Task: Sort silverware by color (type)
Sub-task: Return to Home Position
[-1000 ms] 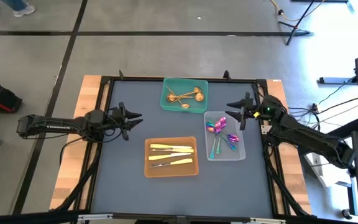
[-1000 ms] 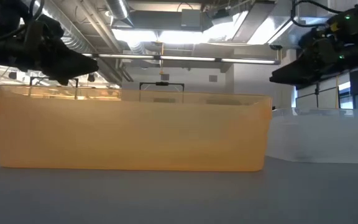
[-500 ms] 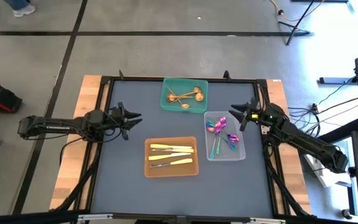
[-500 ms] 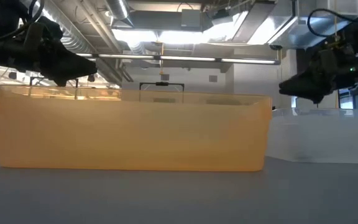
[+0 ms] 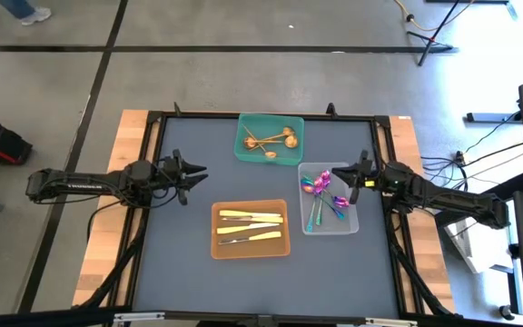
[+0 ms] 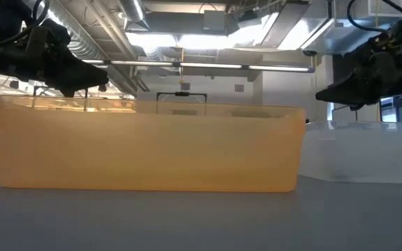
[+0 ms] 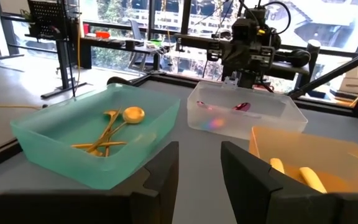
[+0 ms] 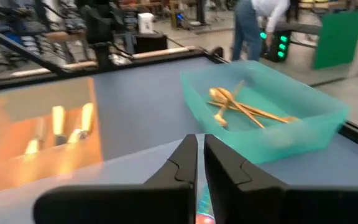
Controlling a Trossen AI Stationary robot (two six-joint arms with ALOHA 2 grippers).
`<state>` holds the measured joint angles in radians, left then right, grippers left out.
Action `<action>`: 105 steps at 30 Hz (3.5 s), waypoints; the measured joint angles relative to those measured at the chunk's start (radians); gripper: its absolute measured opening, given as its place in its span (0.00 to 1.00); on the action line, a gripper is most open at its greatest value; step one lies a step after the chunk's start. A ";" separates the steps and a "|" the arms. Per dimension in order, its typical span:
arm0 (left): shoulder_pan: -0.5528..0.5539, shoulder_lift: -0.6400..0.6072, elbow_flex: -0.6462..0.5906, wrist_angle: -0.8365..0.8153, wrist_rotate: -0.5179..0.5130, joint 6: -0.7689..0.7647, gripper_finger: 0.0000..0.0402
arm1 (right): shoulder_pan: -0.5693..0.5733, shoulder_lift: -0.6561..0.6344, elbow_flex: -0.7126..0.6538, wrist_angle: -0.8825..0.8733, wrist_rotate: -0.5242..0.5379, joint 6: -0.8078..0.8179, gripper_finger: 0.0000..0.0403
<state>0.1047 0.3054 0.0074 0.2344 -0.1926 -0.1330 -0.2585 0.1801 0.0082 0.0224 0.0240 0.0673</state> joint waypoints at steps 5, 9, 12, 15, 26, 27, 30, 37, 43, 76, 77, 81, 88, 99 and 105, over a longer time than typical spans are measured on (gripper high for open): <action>0.000 -0.001 0.000 0.000 0.000 0.005 0.28 | 0.004 -0.064 0.000 -0.006 -0.019 0.004 0.04; 0.000 -0.002 0.000 -0.003 0.000 0.004 0.28 | 0.004 -0.090 0.000 -0.007 -0.020 0.014 0.01; 0.000 -0.014 0.000 -0.008 0.020 -0.013 0.28 | 0.004 -0.093 0.000 -0.008 -0.020 0.063 0.00; 0.000 -0.039 0.000 -0.027 0.047 -0.022 0.28 | 0.004 -0.093 0.000 -0.008 -0.018 0.065 0.01; 0.000 -0.178 0.001 -0.201 0.070 -0.011 0.28 | 0.003 -0.093 0.000 -0.010 -0.024 0.060 0.02; 0.000 -0.191 0.000 -0.205 0.094 0.005 0.28 | 0.003 -0.093 0.000 -0.010 -0.024 0.060 0.02; -0.001 -0.232 0.000 -0.216 0.135 0.038 0.28 | 0.003 -0.092 0.000 -0.011 -0.025 0.060 0.02; 0.000 -0.262 0.000 -0.216 0.125 0.091 0.28 | 0.003 -0.088 0.000 -0.011 -0.025 0.059 0.02; 0.000 -0.262 0.000 -0.216 0.126 0.090 0.28 | 0.003 -0.088 0.000 -0.011 -0.025 0.059 0.02; 0.000 -0.262 0.000 -0.215 0.127 0.089 0.28 | 0.003 -0.088 0.000 -0.011 -0.024 0.058 0.02; 0.000 -0.262 0.000 -0.215 0.127 0.089 0.28 | 0.003 -0.088 0.000 -0.011 -0.024 0.058 0.02; 0.000 -0.262 0.000 -0.215 0.127 0.089 0.28 | 0.003 -0.088 0.000 -0.011 -0.024 0.058 0.02; 0.000 -0.262 0.000 -0.215 0.127 0.089 0.28 | 0.003 -0.088 0.000 -0.011 -0.024 0.058 0.02; 0.000 -0.262 0.000 -0.215 0.127 0.089 0.28 | 0.003 -0.088 0.000 -0.011 -0.024 0.058 0.02; 0.000 -0.262 0.000 -0.215 0.127 0.089 0.28 | 0.003 -0.088 0.000 -0.011 -0.024 0.058 0.02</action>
<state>0.1044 0.0437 0.0078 0.0196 -0.0654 -0.0441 -0.2557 0.0921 0.0078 0.0116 -0.0002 0.1257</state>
